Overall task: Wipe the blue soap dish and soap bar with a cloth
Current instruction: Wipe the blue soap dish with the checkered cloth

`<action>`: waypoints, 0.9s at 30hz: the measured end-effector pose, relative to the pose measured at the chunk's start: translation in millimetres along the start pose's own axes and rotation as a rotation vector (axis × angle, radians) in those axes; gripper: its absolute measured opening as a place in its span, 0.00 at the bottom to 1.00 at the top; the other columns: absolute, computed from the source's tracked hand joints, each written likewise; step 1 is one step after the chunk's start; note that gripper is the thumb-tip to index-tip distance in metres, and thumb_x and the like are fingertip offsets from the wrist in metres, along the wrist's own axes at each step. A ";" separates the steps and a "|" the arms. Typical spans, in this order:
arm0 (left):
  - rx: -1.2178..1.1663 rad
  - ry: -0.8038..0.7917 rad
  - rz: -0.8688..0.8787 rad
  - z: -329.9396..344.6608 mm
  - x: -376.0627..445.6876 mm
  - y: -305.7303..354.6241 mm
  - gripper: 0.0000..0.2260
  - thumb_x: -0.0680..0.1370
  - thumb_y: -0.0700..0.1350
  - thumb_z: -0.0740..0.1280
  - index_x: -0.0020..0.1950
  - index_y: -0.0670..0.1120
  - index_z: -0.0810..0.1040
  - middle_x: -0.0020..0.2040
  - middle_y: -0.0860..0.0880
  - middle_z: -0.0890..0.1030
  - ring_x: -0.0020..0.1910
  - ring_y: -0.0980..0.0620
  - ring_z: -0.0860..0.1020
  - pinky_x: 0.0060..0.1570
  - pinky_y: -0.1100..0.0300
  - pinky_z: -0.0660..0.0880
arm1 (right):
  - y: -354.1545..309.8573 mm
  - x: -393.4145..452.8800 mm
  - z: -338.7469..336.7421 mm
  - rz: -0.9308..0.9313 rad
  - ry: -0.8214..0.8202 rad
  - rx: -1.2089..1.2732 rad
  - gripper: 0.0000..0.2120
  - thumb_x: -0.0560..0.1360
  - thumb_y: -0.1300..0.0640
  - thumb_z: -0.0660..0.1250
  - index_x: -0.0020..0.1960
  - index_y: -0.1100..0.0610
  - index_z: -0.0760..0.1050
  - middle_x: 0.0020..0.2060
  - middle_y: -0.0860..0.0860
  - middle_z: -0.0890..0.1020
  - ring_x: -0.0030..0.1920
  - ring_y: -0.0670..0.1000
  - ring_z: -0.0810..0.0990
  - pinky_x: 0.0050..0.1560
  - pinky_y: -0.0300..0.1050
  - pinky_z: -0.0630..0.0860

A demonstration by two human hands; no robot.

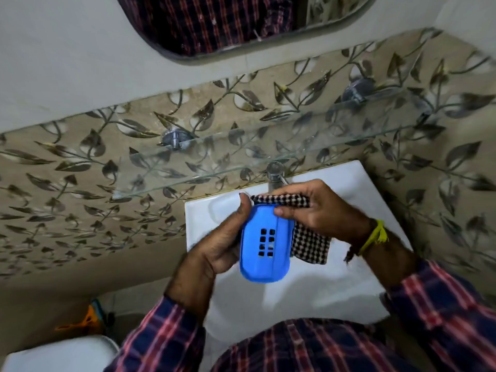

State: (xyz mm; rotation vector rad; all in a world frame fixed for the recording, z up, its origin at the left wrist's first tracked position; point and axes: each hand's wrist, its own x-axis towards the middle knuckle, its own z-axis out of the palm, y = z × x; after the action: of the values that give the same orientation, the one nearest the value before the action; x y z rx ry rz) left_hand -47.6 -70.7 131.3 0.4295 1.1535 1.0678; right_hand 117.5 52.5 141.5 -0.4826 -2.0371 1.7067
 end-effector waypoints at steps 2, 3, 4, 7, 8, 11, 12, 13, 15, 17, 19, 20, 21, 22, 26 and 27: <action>-0.199 -0.129 -0.055 11.2 -1.1 -8.9 0.43 0.55 0.70 0.79 0.61 0.45 0.84 0.61 0.38 0.83 0.58 0.38 0.82 0.65 0.34 0.73 | 3.4 5.5 -2.8 0.015 0.046 -0.004 0.13 0.73 0.67 0.72 0.55 0.56 0.82 0.45 0.42 0.87 0.48 0.42 0.85 0.49 0.34 0.79; -0.246 -0.137 -0.031 15.9 0.4 -13.1 0.41 0.55 0.70 0.79 0.60 0.45 0.85 0.59 0.38 0.84 0.56 0.38 0.82 0.61 0.33 0.76 | 5.1 8.0 -2.4 0.010 0.087 -0.043 0.13 0.73 0.66 0.74 0.55 0.56 0.83 0.45 0.41 0.87 0.47 0.42 0.85 0.49 0.35 0.79; -0.284 -0.136 0.002 19.8 2.6 -16.1 0.41 0.55 0.70 0.79 0.59 0.45 0.85 0.58 0.38 0.84 0.54 0.38 0.84 0.56 0.35 0.79 | 7.1 9.9 -1.2 0.010 0.133 -0.076 0.12 0.72 0.65 0.75 0.54 0.56 0.84 0.45 0.42 0.87 0.47 0.43 0.85 0.48 0.37 0.80; -0.357 -0.077 0.072 21.4 8.4 -17.6 0.40 0.55 0.72 0.76 0.55 0.44 0.87 0.53 0.39 0.86 0.48 0.40 0.86 0.46 0.42 0.83 | 11.2 10.7 4.4 0.016 0.320 -0.077 0.08 0.68 0.60 0.79 0.46 0.57 0.85 0.38 0.47 0.87 0.39 0.45 0.85 0.41 0.41 0.81; -0.371 -0.068 0.094 19.6 10.3 -17.3 0.38 0.58 0.73 0.72 0.55 0.45 0.87 0.52 0.40 0.86 0.47 0.41 0.86 0.45 0.43 0.83 | 12.4 9.7 6.1 0.005 0.402 -0.078 0.08 0.67 0.59 0.80 0.44 0.57 0.85 0.37 0.48 0.87 0.37 0.46 0.85 0.39 0.41 0.81; -0.367 0.009 0.153 11.9 14.9 -16.3 0.33 0.70 0.72 0.60 0.57 0.49 0.87 0.56 0.43 0.86 0.50 0.44 0.86 0.49 0.44 0.83 | 13.5 2.9 3.6 0.001 0.579 -0.008 0.08 0.66 0.56 0.80 0.44 0.55 0.85 0.38 0.48 0.88 0.37 0.46 0.86 0.38 0.38 0.81; -0.365 0.038 0.153 11.2 16.5 -16.7 0.31 0.72 0.70 0.59 0.58 0.49 0.86 0.57 0.42 0.86 0.50 0.45 0.85 0.51 0.45 0.82 | 13.0 0.8 2.1 0.014 0.587 0.038 0.08 0.67 0.56 0.80 0.44 0.55 0.85 0.38 0.47 0.88 0.38 0.45 0.86 0.38 0.37 0.80; -0.362 0.052 0.144 11.4 18.0 -17.9 0.30 0.73 0.68 0.60 0.59 0.48 0.86 0.58 0.42 0.85 0.51 0.44 0.85 0.52 0.46 0.82 | 12.6 -0.9 1.4 0.029 0.577 0.074 0.08 0.67 0.57 0.80 0.45 0.55 0.85 0.39 0.48 0.88 0.38 0.45 0.86 0.38 0.36 0.80; -0.363 0.054 0.127 12.3 20.4 -21.1 0.27 0.76 0.66 0.61 0.58 0.47 0.86 0.57 0.42 0.86 0.49 0.45 0.85 0.52 0.46 0.82 | 12.8 -3.8 0.7 0.070 0.602 0.121 0.06 0.68 0.57 0.79 0.45 0.55 0.85 0.39 0.50 0.88 0.39 0.47 0.86 0.39 0.39 0.81; -0.386 0.026 0.134 9.6 21.5 -23.9 0.28 0.77 0.65 0.61 0.58 0.46 0.87 0.56 0.41 0.86 0.48 0.44 0.85 0.52 0.46 0.81 | 13.9 -7.7 -4.5 0.130 0.721 0.203 0.06 0.69 0.56 0.78 0.44 0.55 0.85 0.40 0.52 0.88 0.41 0.51 0.86 0.44 0.48 0.84; -0.440 0.002 0.160 5.3 21.0 -24.1 0.31 0.76 0.67 0.59 0.58 0.44 0.86 0.56 0.40 0.86 0.49 0.43 0.86 0.52 0.46 0.82 | 14.8 -13.1 -15.1 0.189 0.840 0.234 0.06 0.69 0.55 0.78 0.44 0.55 0.85 0.41 0.53 0.88 0.44 0.54 0.87 0.49 0.55 0.84; -0.463 -0.007 0.176 4.1 20.5 -23.3 0.33 0.75 0.69 0.58 0.58 0.43 0.86 0.57 0.40 0.86 0.50 0.43 0.86 0.53 0.46 0.82 | 15.1 -15.9 -20.3 0.205 0.858 0.202 0.06 0.69 0.55 0.78 0.45 0.55 0.85 0.41 0.53 0.88 0.45 0.55 0.87 0.51 0.58 0.83; -0.475 -0.014 0.193 4.0 20.0 -22.0 0.36 0.74 0.71 0.57 0.59 0.42 0.86 0.58 0.39 0.85 0.51 0.43 0.85 0.54 0.46 0.82 | 14.1 -18.4 -23.5 0.212 0.841 0.159 0.06 0.70 0.56 0.77 0.45 0.55 0.85 0.42 0.53 0.88 0.46 0.56 0.87 0.52 0.60 0.83; -0.475 -0.009 0.206 5.2 20.2 -20.8 0.37 0.73 0.72 0.56 0.60 0.42 0.85 0.58 0.39 0.85 0.53 0.43 0.85 0.55 0.46 0.81 | 11.3 -19.7 -23.5 0.208 0.801 0.114 0.05 0.70 0.56 0.77 0.45 0.55 0.85 0.42 0.53 0.88 0.46 0.57 0.87 0.52 0.60 0.83; -0.436 0.028 0.276 19.9 22.4 -17.1 0.25 0.79 0.63 0.58 0.72 0.53 0.77 0.59 0.45 0.85 0.50 0.44 0.84 0.51 0.45 0.81 | -7.3 -19.6 -5.1 0.131 0.672 -0.139 0.06 0.71 0.59 0.76 0.47 0.54 0.84 0.39 0.47 0.87 0.42 0.47 0.86 0.49 0.49 0.84; -0.414 0.028 0.310 22.7 22.1 -17.6 0.22 0.81 0.60 0.58 0.74 0.57 0.73 0.59 0.46 0.84 0.48 0.44 0.83 0.49 0.45 0.80 | -12.2 -20.4 0.7 0.104 0.660 -0.257 0.06 0.71 0.57 0.76 0.47 0.53 0.84 0.39 0.44 0.86 0.41 0.43 0.85 0.47 0.45 0.83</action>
State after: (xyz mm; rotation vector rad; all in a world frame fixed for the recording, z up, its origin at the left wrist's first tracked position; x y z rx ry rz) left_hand -19.1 -55.0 115.5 0.2698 0.8737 1.5489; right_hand 134.5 39.0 151.3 -1.0871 -1.7481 1.1185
